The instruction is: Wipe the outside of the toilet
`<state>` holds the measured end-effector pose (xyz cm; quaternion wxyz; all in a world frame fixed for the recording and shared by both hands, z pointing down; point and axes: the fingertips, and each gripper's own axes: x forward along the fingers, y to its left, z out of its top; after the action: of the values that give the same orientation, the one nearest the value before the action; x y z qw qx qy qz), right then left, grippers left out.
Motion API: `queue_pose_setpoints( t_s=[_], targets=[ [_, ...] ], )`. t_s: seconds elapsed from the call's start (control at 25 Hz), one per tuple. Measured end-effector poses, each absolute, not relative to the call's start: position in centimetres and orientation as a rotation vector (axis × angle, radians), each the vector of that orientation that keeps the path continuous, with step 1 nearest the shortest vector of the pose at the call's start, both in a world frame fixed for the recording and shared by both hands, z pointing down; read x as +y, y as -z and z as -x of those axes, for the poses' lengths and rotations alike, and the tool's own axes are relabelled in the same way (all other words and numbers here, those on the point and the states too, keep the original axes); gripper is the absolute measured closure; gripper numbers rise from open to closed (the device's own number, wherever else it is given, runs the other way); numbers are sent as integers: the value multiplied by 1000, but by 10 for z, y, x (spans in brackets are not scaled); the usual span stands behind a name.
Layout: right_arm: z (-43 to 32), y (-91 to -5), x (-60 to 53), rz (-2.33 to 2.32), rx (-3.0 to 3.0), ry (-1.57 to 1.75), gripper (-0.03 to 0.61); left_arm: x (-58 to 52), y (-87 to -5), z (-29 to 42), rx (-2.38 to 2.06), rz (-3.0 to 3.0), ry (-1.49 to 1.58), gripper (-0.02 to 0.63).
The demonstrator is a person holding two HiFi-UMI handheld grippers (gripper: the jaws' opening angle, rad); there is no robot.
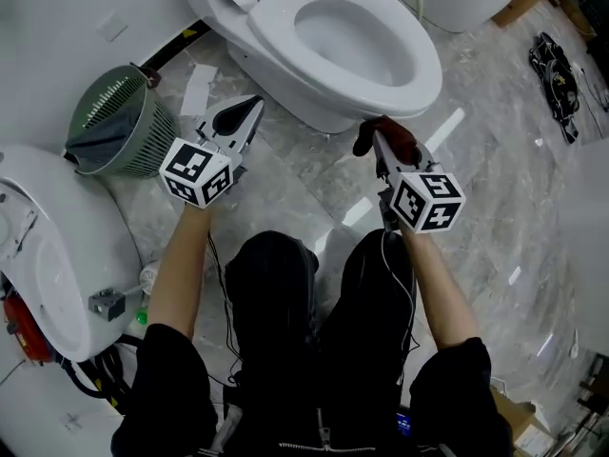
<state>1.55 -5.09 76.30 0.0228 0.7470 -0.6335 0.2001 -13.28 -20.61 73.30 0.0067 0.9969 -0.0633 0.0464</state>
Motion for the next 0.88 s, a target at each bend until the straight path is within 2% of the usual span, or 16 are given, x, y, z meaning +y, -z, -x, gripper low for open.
queue_pose_setpoints(
  t_s=[0.24,0.4,0.88],
  targets=[
    [56,-781,-133,-2190,-2018,-578,492,-229,-745,166,-297,-3093,-167,609],
    [85,-801,-187,-2184,-2028,-668,492,-241,-752,187,-334,-3090,-193,611],
    [94,-857,-281,-2198,-1918,-811,493,-260,-770,217,-343,-3076,-240,611]
  ],
)
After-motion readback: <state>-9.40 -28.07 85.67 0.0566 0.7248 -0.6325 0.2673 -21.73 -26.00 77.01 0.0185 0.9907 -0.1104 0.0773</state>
